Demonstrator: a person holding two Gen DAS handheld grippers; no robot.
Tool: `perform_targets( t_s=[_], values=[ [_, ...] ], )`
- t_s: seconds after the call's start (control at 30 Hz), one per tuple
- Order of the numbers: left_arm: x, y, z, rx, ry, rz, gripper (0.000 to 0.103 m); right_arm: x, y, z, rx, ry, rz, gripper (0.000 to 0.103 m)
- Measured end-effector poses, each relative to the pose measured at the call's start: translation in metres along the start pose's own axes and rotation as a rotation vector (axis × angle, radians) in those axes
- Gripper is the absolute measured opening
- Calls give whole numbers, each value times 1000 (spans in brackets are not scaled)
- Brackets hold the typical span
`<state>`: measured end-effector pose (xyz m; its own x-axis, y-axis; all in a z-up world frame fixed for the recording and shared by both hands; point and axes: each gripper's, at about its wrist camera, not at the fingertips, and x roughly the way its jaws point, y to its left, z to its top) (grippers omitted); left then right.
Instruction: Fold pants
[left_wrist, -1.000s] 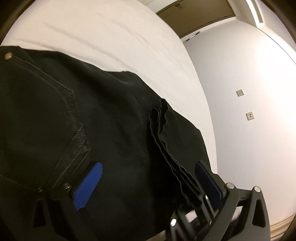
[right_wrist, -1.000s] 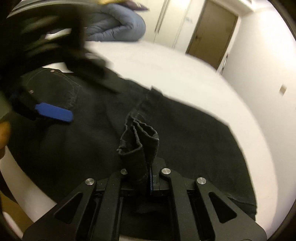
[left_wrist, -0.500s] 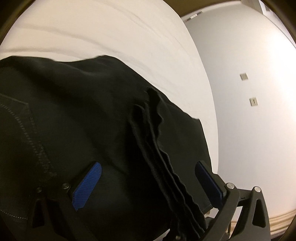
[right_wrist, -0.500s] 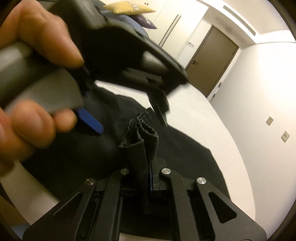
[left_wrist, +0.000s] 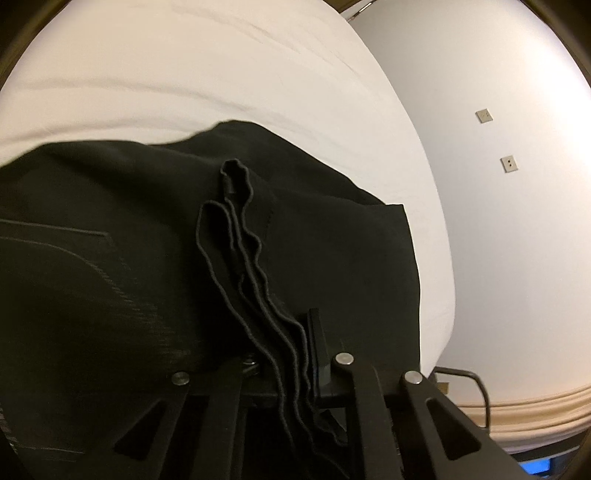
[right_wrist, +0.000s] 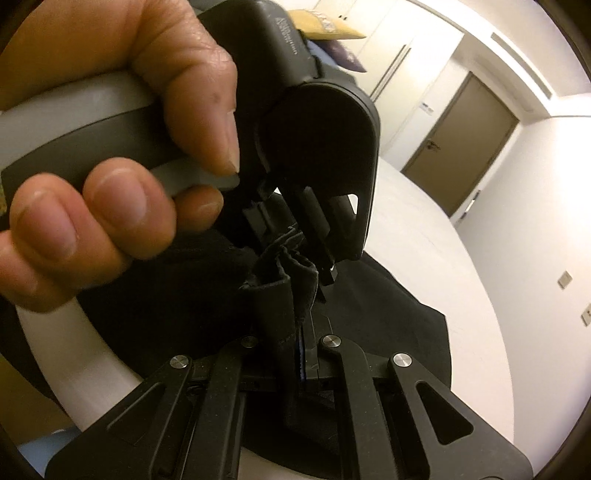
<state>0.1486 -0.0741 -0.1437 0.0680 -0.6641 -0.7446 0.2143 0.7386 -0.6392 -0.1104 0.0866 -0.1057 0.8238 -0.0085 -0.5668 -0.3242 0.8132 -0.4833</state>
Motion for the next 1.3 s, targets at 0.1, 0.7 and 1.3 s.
perform_targets(
  t_s=[0.1, 0.7, 1.3],
  values=[
    [-7, 8, -3, 7, -5, 19, 9, -2, 7, 0, -8, 11, 22, 4],
    [-12, 10, -8, 46, -63, 168, 30, -17, 32, -8, 95, 141, 198, 12],
    [6, -47, -72, 291, -161, 498, 63, -8, -258, -114, 1036, 153, 818, 58]
  ],
)
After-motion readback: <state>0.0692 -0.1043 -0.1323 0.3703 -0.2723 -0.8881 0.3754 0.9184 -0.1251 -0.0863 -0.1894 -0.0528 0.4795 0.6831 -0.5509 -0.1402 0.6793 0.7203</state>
